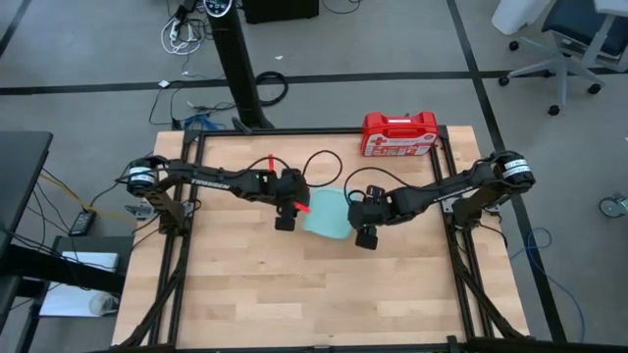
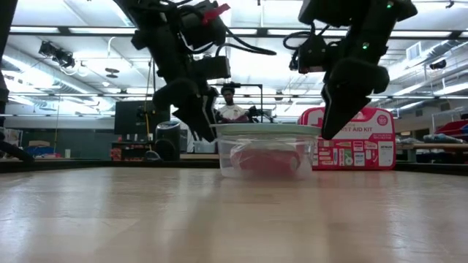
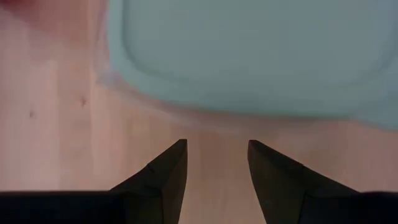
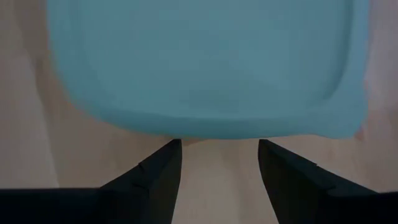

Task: Roll bandage
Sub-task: Close the plastic container

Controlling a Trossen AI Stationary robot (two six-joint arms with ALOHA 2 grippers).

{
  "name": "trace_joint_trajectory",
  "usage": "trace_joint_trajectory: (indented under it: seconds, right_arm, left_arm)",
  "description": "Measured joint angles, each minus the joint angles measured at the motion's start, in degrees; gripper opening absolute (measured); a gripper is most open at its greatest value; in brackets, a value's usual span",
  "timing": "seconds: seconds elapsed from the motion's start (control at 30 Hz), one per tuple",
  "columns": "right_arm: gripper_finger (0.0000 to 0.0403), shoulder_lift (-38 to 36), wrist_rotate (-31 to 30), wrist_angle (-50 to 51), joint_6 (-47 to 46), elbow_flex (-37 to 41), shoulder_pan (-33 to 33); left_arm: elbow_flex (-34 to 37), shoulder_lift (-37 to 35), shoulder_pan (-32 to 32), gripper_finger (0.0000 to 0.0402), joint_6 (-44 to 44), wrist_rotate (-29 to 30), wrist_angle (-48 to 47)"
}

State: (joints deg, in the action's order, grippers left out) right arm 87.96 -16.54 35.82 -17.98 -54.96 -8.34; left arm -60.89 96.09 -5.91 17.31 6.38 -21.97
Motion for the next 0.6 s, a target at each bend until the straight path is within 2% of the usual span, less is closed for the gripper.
trace_joint_trajectory:
  seconds: [0.17, 0.4, 0.6]
  right_arm:
    - [0.0208, 0.0, 0.2, 0.0, 1.8, 0.0, 2.1]
    - [0.0208, 0.0, 0.5, -0.2, 5.1, 0.0, 3.3]
    - [0.0208, 0.0, 0.5, 3.3, 4.6, 0.0, 3.6]
  left_arm:
    - [1.9, 0.0, 0.0, 0.0173, 0.0, -3.7, 5.2]
    - [2.2, 0.0, 0.0, 0.0173, -1.7, -6.8, 5.5]
    - [2.2, 0.0, 0.1, 0.0173, -1.8, -5.2, 4.2]
